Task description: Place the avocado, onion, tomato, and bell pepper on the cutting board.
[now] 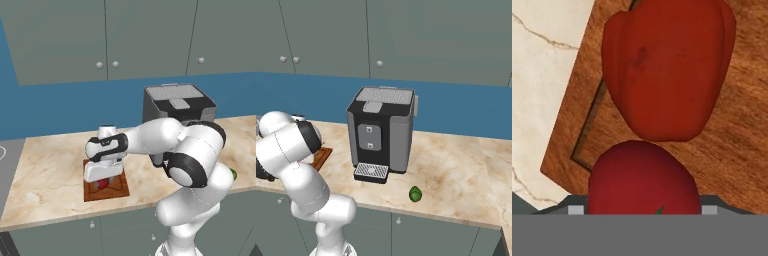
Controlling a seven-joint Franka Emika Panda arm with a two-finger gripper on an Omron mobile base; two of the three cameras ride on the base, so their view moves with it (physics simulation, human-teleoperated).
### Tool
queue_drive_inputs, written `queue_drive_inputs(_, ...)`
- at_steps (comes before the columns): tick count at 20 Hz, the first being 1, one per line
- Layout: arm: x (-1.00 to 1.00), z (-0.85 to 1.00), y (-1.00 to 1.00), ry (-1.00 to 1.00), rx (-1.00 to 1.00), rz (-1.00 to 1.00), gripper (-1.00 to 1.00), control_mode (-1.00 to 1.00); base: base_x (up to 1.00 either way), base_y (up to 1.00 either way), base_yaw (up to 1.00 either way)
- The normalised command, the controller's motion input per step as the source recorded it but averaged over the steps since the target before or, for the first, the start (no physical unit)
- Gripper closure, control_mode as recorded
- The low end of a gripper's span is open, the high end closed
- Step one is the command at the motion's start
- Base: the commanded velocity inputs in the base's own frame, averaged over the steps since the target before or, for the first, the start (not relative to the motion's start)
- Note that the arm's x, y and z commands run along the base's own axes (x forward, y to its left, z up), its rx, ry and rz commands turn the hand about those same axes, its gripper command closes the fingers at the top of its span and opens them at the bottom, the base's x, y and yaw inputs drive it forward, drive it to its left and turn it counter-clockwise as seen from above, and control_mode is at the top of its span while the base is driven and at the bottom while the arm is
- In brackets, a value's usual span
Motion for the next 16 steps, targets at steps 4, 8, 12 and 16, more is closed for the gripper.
queue_drive_inputs(4, -0.36, -0.03, 0.00, 0.00, 0.00, 0.00, -1.00, -1.00, 0.00, 0.00, 0.00)
queue_drive_inputs(8, -0.42, 0.00, 0.00, -0.04, 0.00, 0.00, -1.00, -1.00, 0.00, 0.00, 0.00)
queue_drive_inputs(12, -0.15, 0.00, 0.00, -0.05, 0.00, 0.00, -1.00, -1.00, 0.00, 0.00, 0.00)
queue_drive_inputs(16, 0.00, 0.13, -0.04, -0.11, 0.00, 0.00, -1.00, -1.00, 0.00, 0.00, 0.00)
